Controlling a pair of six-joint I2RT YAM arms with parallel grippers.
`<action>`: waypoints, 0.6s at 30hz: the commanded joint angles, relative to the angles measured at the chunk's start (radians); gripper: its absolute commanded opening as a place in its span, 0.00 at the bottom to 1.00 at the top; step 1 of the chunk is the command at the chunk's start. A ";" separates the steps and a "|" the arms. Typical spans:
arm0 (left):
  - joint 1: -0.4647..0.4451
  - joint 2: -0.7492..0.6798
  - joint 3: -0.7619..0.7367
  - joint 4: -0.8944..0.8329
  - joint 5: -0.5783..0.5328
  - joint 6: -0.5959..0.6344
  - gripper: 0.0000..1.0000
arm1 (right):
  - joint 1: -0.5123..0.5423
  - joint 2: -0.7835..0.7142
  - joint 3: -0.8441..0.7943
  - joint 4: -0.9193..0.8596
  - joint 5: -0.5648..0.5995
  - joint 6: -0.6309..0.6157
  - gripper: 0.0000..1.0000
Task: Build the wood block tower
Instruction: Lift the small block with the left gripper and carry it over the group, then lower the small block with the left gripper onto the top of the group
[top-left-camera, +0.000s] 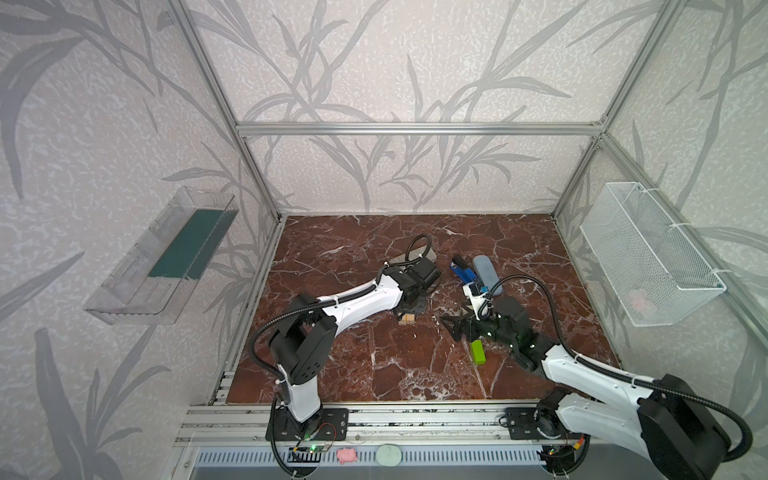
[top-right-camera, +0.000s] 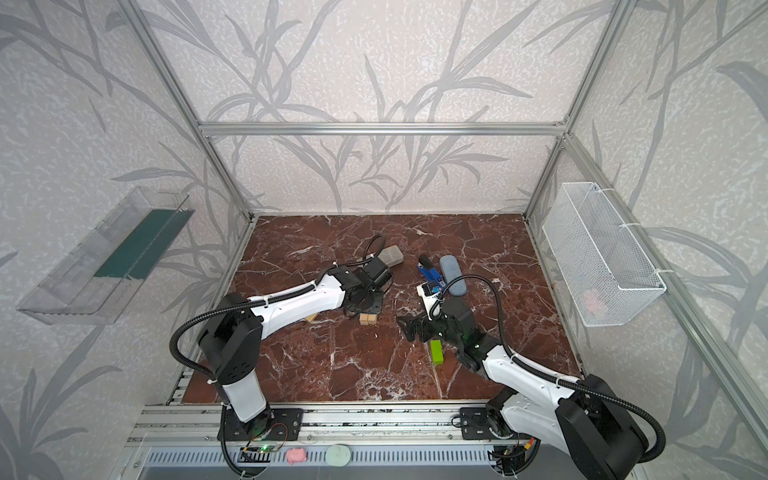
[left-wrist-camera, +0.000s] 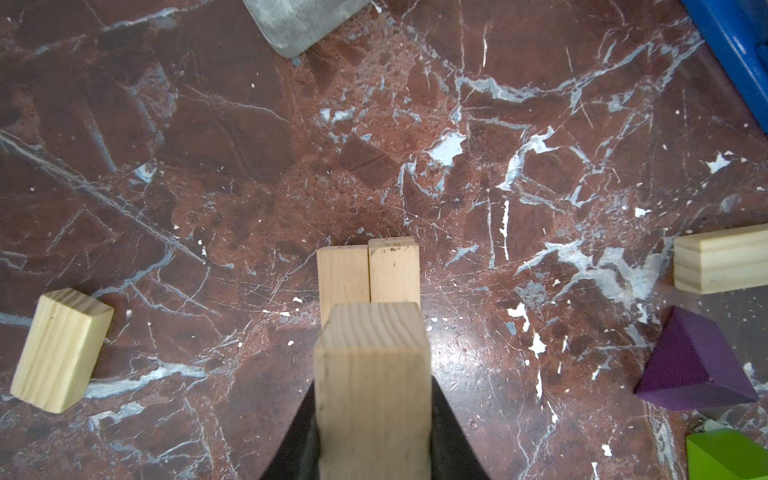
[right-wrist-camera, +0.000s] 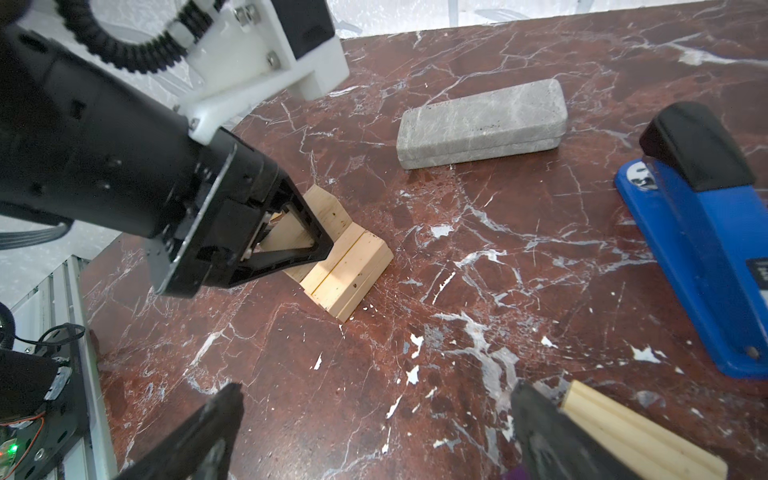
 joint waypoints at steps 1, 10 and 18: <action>0.011 0.021 0.023 0.004 0.000 0.019 0.00 | -0.002 -0.017 -0.009 0.024 0.022 -0.012 0.99; 0.023 0.055 0.031 0.025 0.007 0.040 0.00 | -0.002 -0.017 -0.009 0.029 0.026 -0.016 0.99; 0.028 0.073 0.025 0.032 0.011 0.035 0.00 | -0.002 -0.024 -0.009 0.025 0.033 -0.015 0.99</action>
